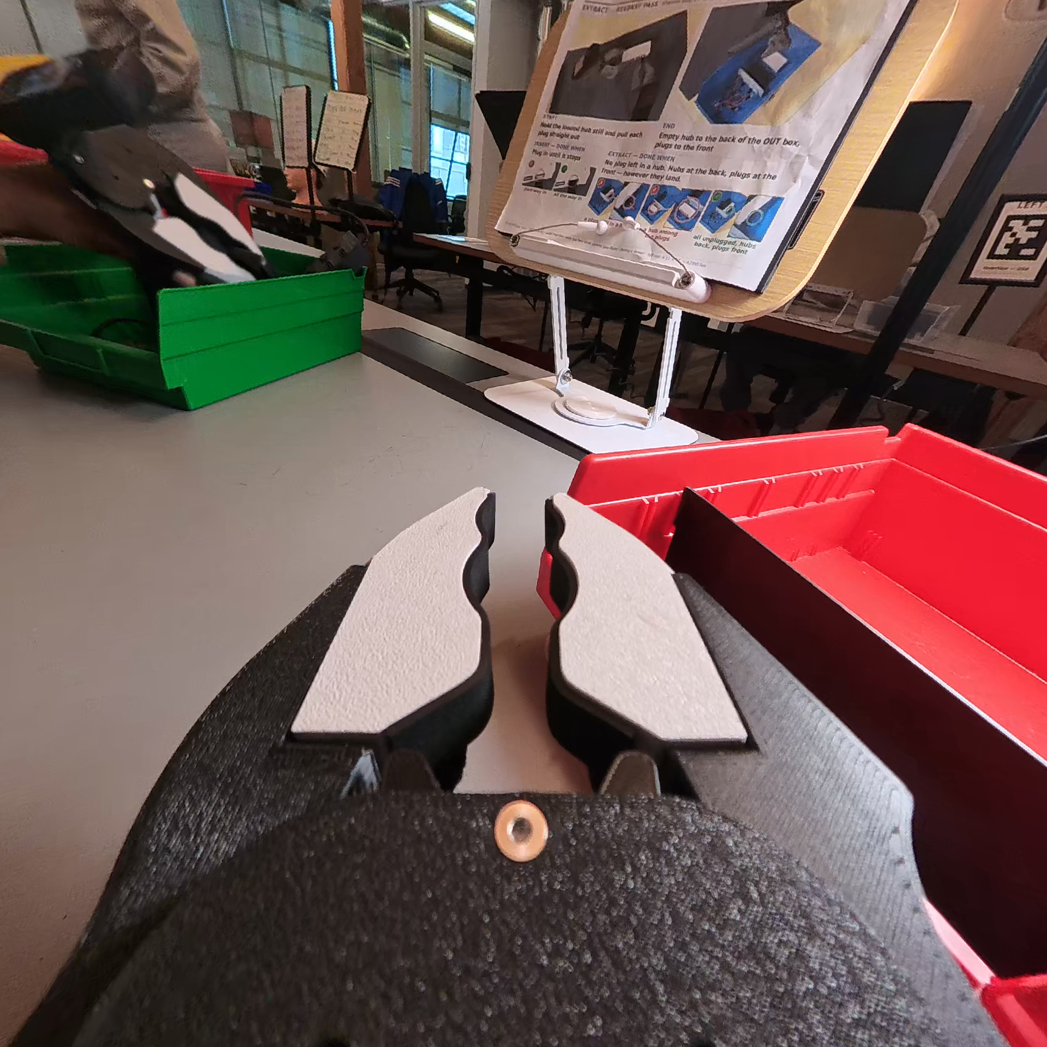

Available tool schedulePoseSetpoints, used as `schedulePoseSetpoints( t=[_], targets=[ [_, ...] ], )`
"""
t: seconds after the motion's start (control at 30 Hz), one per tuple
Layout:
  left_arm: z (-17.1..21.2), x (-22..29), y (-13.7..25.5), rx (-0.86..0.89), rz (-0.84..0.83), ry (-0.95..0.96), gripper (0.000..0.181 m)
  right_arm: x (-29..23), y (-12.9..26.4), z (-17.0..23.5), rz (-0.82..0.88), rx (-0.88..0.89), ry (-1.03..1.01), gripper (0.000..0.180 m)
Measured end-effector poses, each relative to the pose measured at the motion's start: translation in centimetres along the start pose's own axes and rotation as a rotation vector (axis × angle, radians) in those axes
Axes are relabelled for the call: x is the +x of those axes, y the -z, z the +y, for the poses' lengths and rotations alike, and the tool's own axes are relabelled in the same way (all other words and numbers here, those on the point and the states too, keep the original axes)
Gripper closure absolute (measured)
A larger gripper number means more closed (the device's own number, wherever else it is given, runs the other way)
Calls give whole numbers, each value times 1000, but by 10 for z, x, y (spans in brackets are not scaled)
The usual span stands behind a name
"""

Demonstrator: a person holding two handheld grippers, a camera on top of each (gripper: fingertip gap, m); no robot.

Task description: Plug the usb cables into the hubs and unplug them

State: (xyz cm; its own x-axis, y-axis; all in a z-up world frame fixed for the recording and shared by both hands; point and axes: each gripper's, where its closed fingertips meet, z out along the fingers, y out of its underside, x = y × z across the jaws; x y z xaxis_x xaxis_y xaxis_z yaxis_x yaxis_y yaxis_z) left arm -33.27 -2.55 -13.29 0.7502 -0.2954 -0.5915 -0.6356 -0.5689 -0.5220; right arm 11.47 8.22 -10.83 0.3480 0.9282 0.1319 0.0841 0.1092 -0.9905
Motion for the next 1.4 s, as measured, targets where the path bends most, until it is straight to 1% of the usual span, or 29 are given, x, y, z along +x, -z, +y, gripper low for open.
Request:
schedulePoseSetpoints(
  t=[0.03, 0.13, 0.3, 0.4, 0.5, 0.6, 0.67, 0.77, 0.9, 0.97, 1.07, 1.17, 1.23, 1.27, 1.33, 1.37, 1.4],
  targets=[
    [0, -3, -2, -17, -28, -31, 165, 0, 1, -1, 0, 2, 3, 163],
    [-13, -11, 11, -3, -66, -58, 168, 0, 3, -4, -1, 15, 12, 163],
    [-48, -34, 64, 91, -165, -11, 166, -3, 1, -4, -18, 14, 13, 157],
    [-77, -50, 107, 218, -254, 68, 167, -5, 1, -4, -23, 10, 23, 154],
    [-109, -65, 152, 383, -318, 139, 167, -5, 0, -1, -27, 1, 16, 152],
    [-132, -75, 189, 508, -354, 168, 168, -6, 0, 1, -31, -10, 15, 151],
    [-146, -77, 209, 587, -341, 192, 168, -7, 0, 0, -36, -9, 19, 151],
    [-168, -68, 237, 735, -262, 232, 168, -9, 0, -2, -46, -2, 28, 151],
    [-199, -34, 268, 968, -18, 302, 168, -19, -5, -16, -70, 31, 33, 149],
    [-215, -13, 276, 1061, 124, 325, 168, -38, -10, -44, -119, 82, 54, 147],
    [-243, 23, 283, 1158, 328, 303, 168, -86, -19, -108, -258, 180, 105, 144],
    [-267, 69, 282, 1170, 502, 224, 168, -138, -30, -171, -413, 231, 176, 137],
    [-275, 104, 273, 1110, 560, 130, 168, -164, -38, -194, -468, 200, 264, 135],
    [-276, 119, 266, 1071, 566, 81, 168, -177, -41, -194, -507, 142, 317, 135],
    [-274, 143, 249, 952, 563, -9, 168, -196, -48, -169, -576, -63, 426, 133],
    [-272, 153, 242, 900, 562, -47, 168, -195, -54, -158, -544, -118, 501, 136],
    [-269, 160, 240, 874, 564, -81, 168, -195, -60, -151, -515, -136, 573, 138]
  ],
)
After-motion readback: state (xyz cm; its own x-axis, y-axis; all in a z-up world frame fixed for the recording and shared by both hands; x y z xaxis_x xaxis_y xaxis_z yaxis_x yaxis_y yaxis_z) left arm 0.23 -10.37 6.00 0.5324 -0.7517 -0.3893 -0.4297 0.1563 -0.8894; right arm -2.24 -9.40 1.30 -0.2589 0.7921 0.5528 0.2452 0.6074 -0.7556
